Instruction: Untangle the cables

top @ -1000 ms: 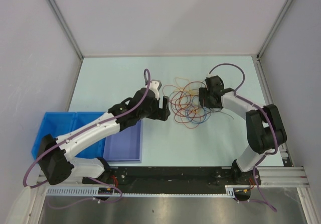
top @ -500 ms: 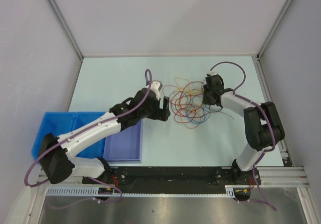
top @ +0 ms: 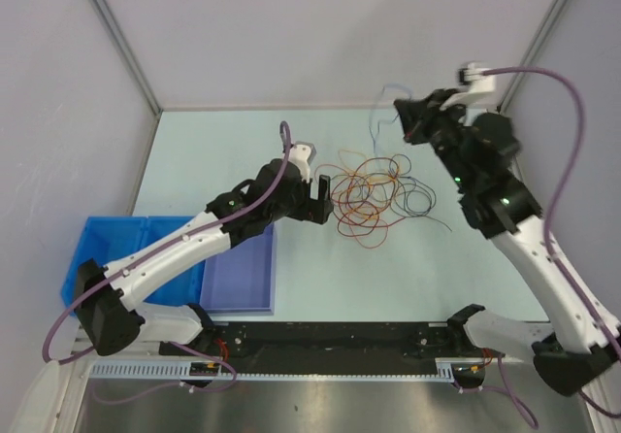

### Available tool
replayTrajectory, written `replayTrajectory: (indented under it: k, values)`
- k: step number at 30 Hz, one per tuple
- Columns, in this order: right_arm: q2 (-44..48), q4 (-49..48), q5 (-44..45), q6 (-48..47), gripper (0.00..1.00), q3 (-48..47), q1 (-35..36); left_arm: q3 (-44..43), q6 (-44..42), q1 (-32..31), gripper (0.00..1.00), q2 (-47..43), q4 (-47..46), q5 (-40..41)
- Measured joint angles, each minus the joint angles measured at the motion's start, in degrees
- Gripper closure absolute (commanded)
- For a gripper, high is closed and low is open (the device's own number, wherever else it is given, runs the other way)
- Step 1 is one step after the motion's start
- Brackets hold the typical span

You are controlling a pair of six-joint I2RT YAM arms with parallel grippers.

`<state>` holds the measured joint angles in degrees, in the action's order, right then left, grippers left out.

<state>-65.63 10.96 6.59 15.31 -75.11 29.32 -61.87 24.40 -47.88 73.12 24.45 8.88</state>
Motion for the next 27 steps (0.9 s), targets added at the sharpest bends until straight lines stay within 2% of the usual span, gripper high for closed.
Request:
replayTrajectory:
  k: [4,7,17,22,27]
  values:
    - [5.88,-5.51,-0.46,0.04,1.0,-6.49,1.7,-3.56,-1.01,0.0,0.07,-0.46,-0.31,0.63]
    - [6.23,-6.78,0.28,0.09,1.0,-8.33,2.34,-3.61,-1.55,0.0,0.06,-2.38,-0.31,1.38]
    - [-8.28,8.28,2.75,2.95,1.0,-2.58,6.64,-1.01,-1.88,0.0,0.07,-9.79,2.16,2.21]
    - [-8.7,11.1,3.34,3.28,1.0,-2.21,9.42,1.7,-1.77,0.0,0.08,-16.85,6.38,2.49]
    - [-8.61,11.45,5.33,3.3,1.0,-2.27,10.23,0.72,-2.34,0.0,0.07,-21.31,11.56,1.88]
